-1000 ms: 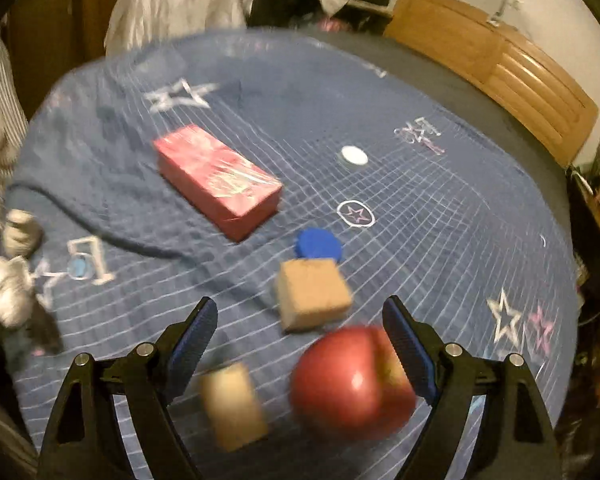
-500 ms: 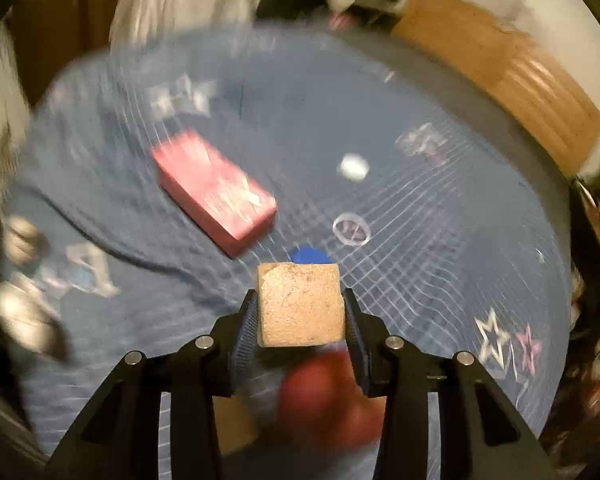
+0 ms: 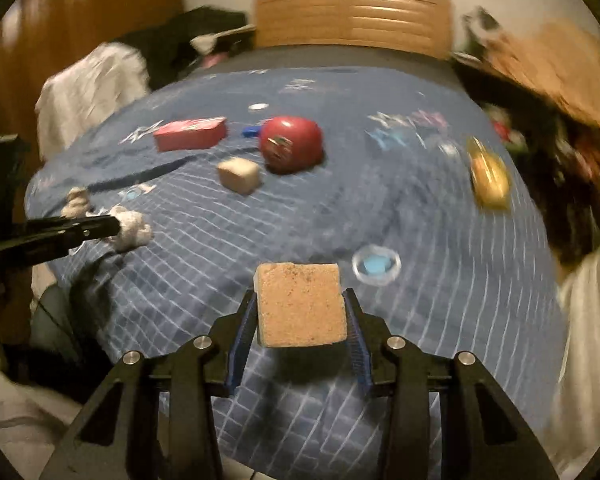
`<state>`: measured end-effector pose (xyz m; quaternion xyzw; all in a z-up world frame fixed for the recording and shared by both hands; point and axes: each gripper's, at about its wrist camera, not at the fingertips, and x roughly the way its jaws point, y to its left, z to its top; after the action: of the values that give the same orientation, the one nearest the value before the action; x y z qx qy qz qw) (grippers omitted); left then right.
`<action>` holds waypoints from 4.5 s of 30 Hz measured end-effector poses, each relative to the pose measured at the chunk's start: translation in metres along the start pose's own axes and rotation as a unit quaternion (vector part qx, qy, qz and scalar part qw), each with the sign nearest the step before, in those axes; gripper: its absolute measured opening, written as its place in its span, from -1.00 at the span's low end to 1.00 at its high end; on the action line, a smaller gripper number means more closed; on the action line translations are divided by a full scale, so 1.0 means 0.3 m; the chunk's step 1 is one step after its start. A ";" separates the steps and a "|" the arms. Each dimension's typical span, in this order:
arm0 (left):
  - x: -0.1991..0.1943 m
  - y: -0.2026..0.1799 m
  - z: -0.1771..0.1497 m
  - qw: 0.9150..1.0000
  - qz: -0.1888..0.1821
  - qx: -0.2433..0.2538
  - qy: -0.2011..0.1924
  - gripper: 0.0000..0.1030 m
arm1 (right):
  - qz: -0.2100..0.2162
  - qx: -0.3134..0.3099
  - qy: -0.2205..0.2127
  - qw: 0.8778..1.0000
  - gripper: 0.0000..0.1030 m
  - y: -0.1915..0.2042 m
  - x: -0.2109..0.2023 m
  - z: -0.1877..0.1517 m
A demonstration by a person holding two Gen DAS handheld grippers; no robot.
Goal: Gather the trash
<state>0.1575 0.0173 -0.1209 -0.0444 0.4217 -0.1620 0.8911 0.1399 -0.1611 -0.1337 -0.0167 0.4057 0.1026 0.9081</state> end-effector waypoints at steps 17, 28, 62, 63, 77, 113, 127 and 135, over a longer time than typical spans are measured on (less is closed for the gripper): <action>0.028 -0.029 -0.037 0.998 0.012 0.022 -0.058 0.34 | 0.031 0.060 -0.068 0.995 0.56 -0.024 0.053 -0.128; 0.088 0.047 -0.057 0.998 0.044 0.002 -0.052 -0.24 | 0.046 0.061 -0.080 0.994 -0.07 -0.005 0.105 -0.125; -0.022 -0.846 0.281 0.974 0.018 0.180 -0.138 -0.49 | -0.119 0.134 -0.179 0.967 -0.15 -0.476 -0.535 -0.074; -0.012 -0.898 0.290 0.972 0.007 0.191 -0.138 -0.49 | -0.129 0.140 -0.179 0.965 -0.15 -0.513 -0.563 -0.084; 0.170 -1.486 0.327 0.941 -0.116 0.299 -0.107 -0.49 | -0.237 0.229 -0.135 0.934 -0.14 -1.041 -0.827 -0.215; 0.442 -1.618 0.302 0.927 -0.199 0.317 0.022 -0.41 | -0.215 0.240 -0.085 0.943 -0.10 -1.196 -0.615 -0.235; 0.450 -1.553 0.348 0.944 -0.169 0.283 0.016 0.17 | -0.222 0.244 -0.088 0.940 0.12 -1.224 -0.602 -0.238; 0.336 -1.421 0.304 0.954 -0.108 0.269 -0.075 0.35 | -0.222 0.229 -0.124 0.940 0.12 -1.132 -0.608 -0.228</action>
<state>0.1799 -0.4231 -0.0450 0.1396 0.2876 -0.3609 0.8761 0.0389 -0.5326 -0.0625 0.1150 0.2887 -0.1958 0.9301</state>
